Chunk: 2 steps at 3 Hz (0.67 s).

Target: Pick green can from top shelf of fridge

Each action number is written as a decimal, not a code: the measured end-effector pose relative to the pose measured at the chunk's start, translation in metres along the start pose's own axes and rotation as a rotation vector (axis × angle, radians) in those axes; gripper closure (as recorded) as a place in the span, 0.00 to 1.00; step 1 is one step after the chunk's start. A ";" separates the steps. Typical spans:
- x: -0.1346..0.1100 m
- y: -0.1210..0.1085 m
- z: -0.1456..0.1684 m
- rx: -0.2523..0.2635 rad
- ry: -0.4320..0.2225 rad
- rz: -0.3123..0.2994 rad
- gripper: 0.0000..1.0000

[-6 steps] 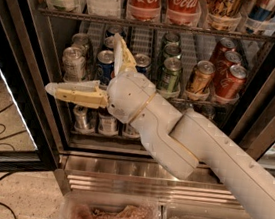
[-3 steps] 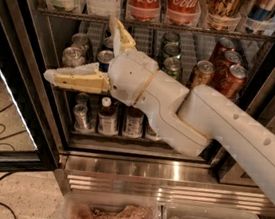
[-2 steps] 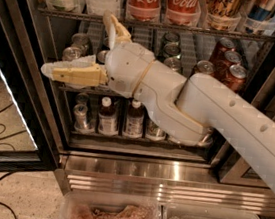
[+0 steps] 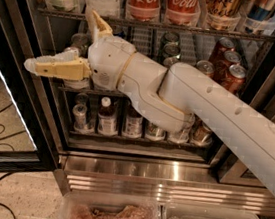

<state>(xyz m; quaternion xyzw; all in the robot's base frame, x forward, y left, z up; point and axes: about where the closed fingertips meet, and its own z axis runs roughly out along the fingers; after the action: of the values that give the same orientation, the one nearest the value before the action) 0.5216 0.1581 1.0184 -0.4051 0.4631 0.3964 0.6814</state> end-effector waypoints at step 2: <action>-0.027 0.006 0.028 -0.004 0.050 -0.040 0.00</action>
Offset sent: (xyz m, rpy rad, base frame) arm 0.0029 0.0296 0.0514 -0.1277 -0.0261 -0.0348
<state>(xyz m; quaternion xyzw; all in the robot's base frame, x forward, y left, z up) 0.5179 0.1817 1.0502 -0.4257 0.4709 0.3734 0.6765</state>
